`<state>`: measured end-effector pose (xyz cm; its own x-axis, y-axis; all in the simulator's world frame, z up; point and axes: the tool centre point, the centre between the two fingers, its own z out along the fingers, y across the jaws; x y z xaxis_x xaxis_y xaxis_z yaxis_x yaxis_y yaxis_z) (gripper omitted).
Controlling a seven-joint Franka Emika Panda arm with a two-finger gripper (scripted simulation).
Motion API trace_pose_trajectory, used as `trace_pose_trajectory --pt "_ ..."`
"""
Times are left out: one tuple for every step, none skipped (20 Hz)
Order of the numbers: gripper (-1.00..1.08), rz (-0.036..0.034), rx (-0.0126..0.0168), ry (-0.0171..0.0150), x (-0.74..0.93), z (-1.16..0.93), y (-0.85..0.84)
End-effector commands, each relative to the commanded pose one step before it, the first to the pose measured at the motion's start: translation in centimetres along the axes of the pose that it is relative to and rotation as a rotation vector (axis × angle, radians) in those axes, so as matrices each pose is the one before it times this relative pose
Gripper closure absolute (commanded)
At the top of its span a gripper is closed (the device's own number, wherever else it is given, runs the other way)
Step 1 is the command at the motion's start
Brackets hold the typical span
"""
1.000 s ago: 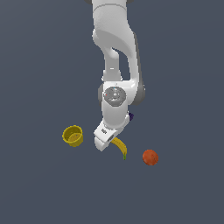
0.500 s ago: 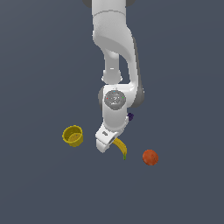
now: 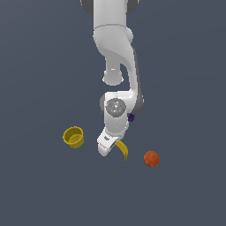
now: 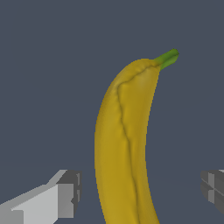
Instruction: Pick up a designated object from a clutter of objects.
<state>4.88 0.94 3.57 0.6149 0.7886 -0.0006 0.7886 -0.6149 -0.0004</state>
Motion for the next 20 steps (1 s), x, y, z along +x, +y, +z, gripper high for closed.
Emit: trace_pose_trajectory --pt "-0.92 -0.00079 -0.00035 0.00032 -0.006 1.026 0.007" --pt "-0.92 -0.00067 -0.00010 0.00015 0.032 0.251 -0.003" --pt "-0.92 0.00000 0.00000 0.00000 0.009 0.194 0.024" --pt "-0.92 0.00000 0.00000 0.00000 0.012 0.131 0.023" --pt "-0.92 0.00000 0.00000 0.00000 0.011 0.074 0.018" --pt "-0.92 0.00000 0.00000 0.00000 0.004 0.023 0.007" --pt "1.08 0.00000 0.00000 0.00000 0.000 0.000 0.000" --pt "1.08 0.00000 0.00000 0.00000 0.000 0.000 0.000" --pt "1.08 0.00000 0.00000 0.00000 0.000 0.000 0.000" --pt "1.08 0.00000 0.00000 0.00000 0.000 0.000 0.000" --pt "1.08 0.00000 0.00000 0.00000 0.000 0.000 0.000" --pt "1.08 0.00000 0.00000 0.00000 0.000 0.000 0.000" --pt "1.08 0.00000 0.00000 0.00000 0.000 0.000 0.000" --pt "1.08 0.00000 0.00000 0.00000 0.000 0.000 0.000" --pt "1.08 0.00000 0.00000 0.00000 0.000 0.000 0.000" --pt "1.08 0.00000 0.00000 0.00000 0.000 0.000 0.000" --pt "1.08 -0.00308 0.00071 0.00068 0.150 -0.047 -0.144" --pt "1.08 0.00000 0.00000 0.00000 0.001 -0.025 -0.006" --pt "1.08 0.00000 0.00000 0.00000 0.002 -0.074 -0.017" --pt "1.08 0.00000 0.00000 0.00000 0.003 -0.124 -0.029"
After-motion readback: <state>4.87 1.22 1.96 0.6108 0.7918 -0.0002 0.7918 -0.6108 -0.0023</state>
